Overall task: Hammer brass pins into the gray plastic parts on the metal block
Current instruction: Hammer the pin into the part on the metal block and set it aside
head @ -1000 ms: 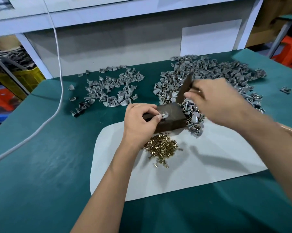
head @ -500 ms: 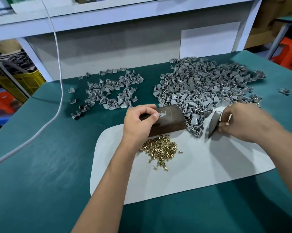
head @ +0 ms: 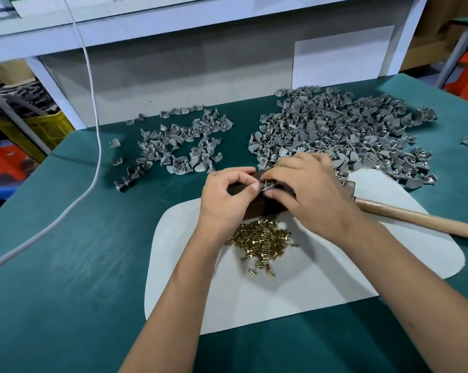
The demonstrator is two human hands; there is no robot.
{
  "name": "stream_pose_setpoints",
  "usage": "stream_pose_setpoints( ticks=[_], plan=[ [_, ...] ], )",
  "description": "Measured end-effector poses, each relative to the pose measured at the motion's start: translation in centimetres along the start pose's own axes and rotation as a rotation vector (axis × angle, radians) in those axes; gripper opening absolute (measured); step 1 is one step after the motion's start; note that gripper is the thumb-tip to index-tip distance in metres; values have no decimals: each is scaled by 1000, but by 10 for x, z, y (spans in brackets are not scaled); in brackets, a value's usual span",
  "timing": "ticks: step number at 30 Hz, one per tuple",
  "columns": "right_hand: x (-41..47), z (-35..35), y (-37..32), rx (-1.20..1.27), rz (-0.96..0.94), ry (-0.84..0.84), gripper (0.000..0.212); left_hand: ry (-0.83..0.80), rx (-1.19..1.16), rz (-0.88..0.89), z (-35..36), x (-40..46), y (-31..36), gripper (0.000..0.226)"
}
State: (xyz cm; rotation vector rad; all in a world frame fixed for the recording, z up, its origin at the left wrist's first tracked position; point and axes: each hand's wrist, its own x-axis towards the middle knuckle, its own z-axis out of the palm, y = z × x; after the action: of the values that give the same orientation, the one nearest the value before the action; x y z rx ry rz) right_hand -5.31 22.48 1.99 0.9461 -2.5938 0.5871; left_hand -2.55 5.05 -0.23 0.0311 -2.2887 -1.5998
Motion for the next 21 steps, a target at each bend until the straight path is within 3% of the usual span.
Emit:
stream_pose_setpoints(
  ticks=[4, 10, 15, 21],
  plan=[
    [-4, 10, 10, -1, 52, 138, 28, 99, 36, -10, -2, 4, -6, 11],
    [-8, 7, 37, -11, 304, 282, 41, 418, 454, -44, -31, 15, -34, 11],
    [-8, 7, 45, -13, 382, 300, 42, 439, 587, -91, -46, 15, -51, 15],
    [-8, 6, 46, -41, 419, 312, 25, 326, 665, 101, -38, 17, -52, 32]
  ],
)
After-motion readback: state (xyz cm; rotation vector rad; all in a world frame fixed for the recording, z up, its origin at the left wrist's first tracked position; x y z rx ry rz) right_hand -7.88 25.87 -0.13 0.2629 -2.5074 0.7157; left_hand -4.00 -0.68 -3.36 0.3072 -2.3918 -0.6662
